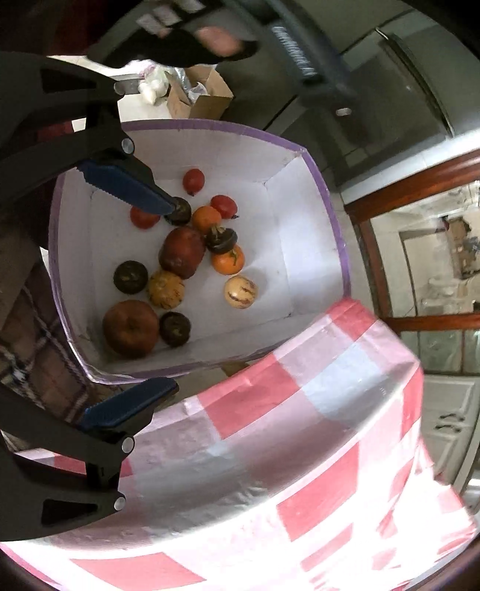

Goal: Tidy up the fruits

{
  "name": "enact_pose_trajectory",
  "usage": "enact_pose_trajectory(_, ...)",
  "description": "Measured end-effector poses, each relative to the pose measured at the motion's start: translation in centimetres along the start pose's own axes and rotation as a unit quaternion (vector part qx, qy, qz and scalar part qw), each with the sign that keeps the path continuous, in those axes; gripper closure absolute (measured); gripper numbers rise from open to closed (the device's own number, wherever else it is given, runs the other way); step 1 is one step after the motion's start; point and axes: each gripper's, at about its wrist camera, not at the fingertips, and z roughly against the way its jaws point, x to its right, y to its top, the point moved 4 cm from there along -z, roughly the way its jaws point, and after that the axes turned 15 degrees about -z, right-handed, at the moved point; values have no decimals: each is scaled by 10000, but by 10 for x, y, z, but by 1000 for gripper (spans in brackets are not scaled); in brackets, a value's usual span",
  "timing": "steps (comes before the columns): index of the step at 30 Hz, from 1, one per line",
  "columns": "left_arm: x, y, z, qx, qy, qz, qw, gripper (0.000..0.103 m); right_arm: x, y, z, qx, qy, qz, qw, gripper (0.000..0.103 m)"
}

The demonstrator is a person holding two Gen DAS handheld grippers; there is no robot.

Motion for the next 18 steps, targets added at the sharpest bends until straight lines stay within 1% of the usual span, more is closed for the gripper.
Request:
enact_pose_trajectory(1, 2, -5, -7, -202, -126, 67, 9997, 2, 0, -1, -1, 4, -72, -2, 10000, 16)
enact_pose_trajectory(2, 6, -12, -17, -486, -256, 121, 9984, 2, 1, -2, -3, 4, -145, 4, 9999, 16)
enact_pose_trajectory(5, 15, -30, -35, -1020, -385, 88, 9940, 2, 2, -5, -7, -9, -308, -7, 9995, 16)
enact_pose_trajectory(7, 22, -39, -44, -1292, -463, 64, 9905, 2, 3, -7, -11, 17, -486, 48, 9988, 16)
enact_pose_trajectory(10, 29, -51, -53, -1528, -487, 21, 9871, 2, 4, -9, -19, -23, -703, 119, 9975, 16)
enact_pose_trajectory(14, 38, -71, -63, -1961, -612, 4, 9787, 2, 2, -12, -28, -62, -874, 209, 9959, 16)
enact_pose_trajectory(18, 38, -79, -70, -2185, -698, 91, 9733, 2, 1, -17, -34, -118, -942, 307, 9950, 16)
